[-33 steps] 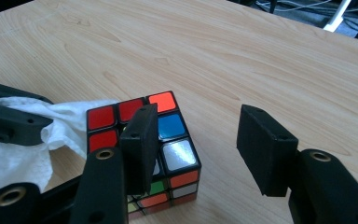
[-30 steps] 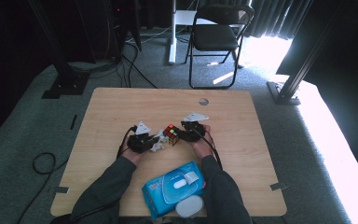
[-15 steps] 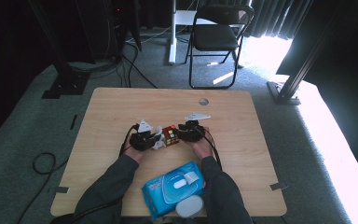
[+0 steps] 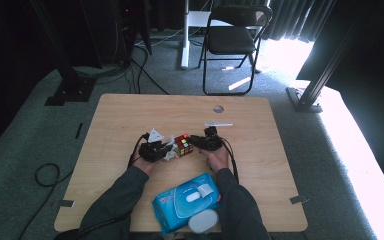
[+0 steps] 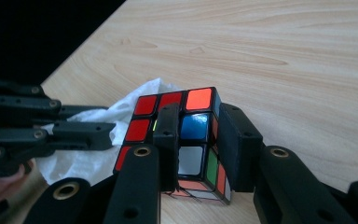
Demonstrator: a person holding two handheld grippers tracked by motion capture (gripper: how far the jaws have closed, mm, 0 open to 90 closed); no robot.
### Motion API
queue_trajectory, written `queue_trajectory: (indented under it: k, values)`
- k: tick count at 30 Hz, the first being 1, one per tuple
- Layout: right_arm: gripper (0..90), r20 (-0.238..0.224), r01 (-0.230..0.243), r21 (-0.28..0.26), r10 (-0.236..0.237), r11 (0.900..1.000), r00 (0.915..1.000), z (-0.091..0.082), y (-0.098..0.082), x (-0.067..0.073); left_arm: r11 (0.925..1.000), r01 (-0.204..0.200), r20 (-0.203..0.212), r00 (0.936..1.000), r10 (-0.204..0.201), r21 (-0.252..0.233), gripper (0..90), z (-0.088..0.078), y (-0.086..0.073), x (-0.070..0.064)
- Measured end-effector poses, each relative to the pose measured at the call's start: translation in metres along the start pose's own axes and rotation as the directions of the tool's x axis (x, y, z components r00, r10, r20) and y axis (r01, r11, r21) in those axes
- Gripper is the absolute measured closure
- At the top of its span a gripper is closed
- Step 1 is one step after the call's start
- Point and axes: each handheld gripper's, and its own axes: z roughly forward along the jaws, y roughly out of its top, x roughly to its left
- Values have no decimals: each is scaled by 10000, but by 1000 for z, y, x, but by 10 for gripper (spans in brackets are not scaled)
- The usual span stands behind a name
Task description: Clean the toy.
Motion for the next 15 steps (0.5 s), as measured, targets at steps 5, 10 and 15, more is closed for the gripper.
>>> queue_trajectory:
  k: [5,10,15]
  values:
    - [712,-144,-737,-238,733,9970,9972,-4,-1,-9,10000,-41,7,10000,41,-6,827,0,1,-1]
    - [722,-26,-1084,-457,1084,9931,9941,-10,-2,-15,10000,-32,13,10000,32,6,827,1,0,-2]
    - [722,-6,-1000,-567,1002,9934,9950,-11,-3,-15,10000,-60,44,10000,60,56,827,2,0,-3]
